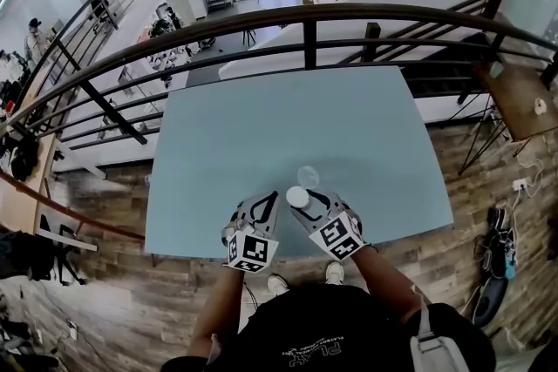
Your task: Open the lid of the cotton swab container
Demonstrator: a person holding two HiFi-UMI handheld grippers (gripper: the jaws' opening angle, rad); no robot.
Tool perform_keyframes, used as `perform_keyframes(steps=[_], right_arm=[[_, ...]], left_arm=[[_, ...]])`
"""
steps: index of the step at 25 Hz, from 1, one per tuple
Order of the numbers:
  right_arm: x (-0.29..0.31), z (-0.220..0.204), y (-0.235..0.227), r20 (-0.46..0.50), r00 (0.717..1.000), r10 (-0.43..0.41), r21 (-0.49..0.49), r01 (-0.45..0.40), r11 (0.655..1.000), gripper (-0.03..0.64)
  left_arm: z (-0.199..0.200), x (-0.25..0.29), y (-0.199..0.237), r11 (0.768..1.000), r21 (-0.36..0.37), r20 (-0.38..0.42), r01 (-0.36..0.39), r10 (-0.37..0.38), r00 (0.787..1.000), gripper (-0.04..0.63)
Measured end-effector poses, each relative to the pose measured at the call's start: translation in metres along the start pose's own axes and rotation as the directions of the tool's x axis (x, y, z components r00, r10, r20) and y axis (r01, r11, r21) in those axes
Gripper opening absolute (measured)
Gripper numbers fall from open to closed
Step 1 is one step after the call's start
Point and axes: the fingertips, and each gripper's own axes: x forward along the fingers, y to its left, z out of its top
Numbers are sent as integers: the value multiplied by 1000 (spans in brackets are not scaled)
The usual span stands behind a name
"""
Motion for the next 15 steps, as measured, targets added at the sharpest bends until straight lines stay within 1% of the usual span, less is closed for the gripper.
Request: perform_keyframes(steps=[3, 7, 8, 12, 15], right_arm=[[-8, 12, -13, 49, 996, -75, 36, 73, 997, 229], [-17, 25, -22, 111, 986, -128, 74, 120, 990, 230], [-20, 27, -24, 126, 982, -141, 86, 131, 988, 230], [-30, 37, -31, 172, 968, -184, 116, 166, 979, 232], [-35, 39, -33, 192, 962, -196, 122, 175, 977, 233]], left_arm=[[-3, -2, 3, 996, -83, 10, -25, 26, 1000, 8], [-7, -9, 8, 977, -207, 49, -49, 60, 997, 8], [-8, -11, 8, 973, -225, 52, -56, 70, 996, 8], [-7, -18, 6, 964, -253, 68, -85, 105, 992, 8], [-8, -20, 3, 957, -275, 69, -87, 110, 992, 8]])
